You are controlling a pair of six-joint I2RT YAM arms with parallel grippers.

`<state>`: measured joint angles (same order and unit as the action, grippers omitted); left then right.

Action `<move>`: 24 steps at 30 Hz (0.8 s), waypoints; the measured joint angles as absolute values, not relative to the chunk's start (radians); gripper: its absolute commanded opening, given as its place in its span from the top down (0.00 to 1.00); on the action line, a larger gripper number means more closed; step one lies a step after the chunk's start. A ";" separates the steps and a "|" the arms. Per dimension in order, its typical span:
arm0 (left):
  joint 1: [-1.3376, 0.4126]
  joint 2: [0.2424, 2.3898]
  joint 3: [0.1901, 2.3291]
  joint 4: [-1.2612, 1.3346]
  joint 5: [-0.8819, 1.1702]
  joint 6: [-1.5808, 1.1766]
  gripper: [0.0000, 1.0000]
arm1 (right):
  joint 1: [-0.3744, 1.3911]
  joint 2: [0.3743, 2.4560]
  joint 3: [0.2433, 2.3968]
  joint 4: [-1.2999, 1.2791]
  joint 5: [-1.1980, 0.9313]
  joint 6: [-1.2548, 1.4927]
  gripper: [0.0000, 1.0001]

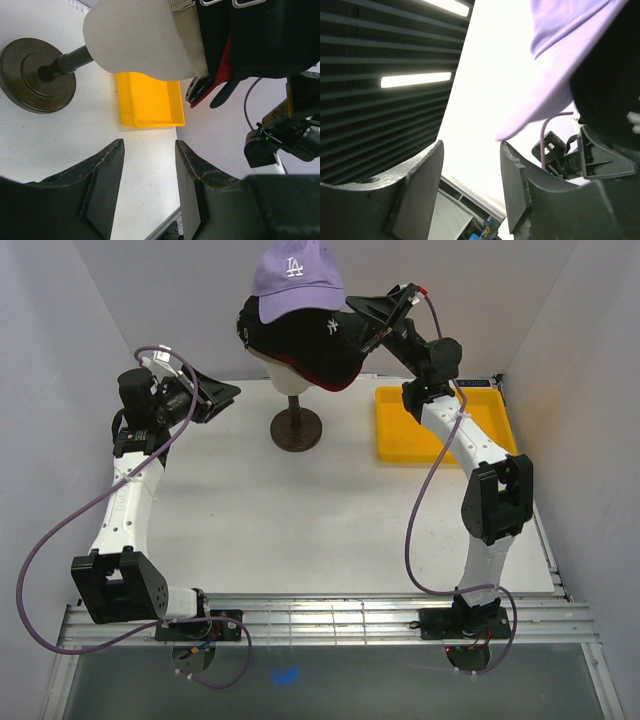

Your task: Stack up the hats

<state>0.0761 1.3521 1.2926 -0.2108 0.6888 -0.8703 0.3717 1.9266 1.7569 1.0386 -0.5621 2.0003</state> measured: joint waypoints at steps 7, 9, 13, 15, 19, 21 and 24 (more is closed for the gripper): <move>0.076 1.352 1.293 -0.218 0.688 -0.860 0.45 | 0.369 1.784 1.640 0.932 -0.556 1.992 0.42; 0.076 1.352 1.293 -0.218 0.688 -0.857 0.45 | 0.369 1.739 1.583 0.890 -0.553 1.974 0.41; 0.076 1.352 1.293 -0.217 0.688 -0.854 0.45 | 0.377 1.633 1.465 0.741 -0.524 1.884 0.40; 0.076 1.352 1.293 -0.218 0.688 -0.853 0.45 | 0.397 1.579 1.441 0.612 -0.467 1.802 0.39; 0.076 1.352 1.291 -0.216 0.687 -0.854 0.45 | 0.517 1.480 1.445 0.408 -0.298 1.657 0.37; 0.076 1.351 1.287 -0.216 0.683 -0.855 0.45 | 0.599 1.462 1.480 0.334 -0.207 1.604 0.37; 0.076 1.340 1.268 -0.218 0.669 -0.855 0.45 | 0.712 1.505 1.603 0.227 -0.066 1.544 0.37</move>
<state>0.0761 1.3403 1.2682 -0.2180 0.6685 -0.8551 0.7124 1.5047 1.6032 0.2268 -0.0662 1.5444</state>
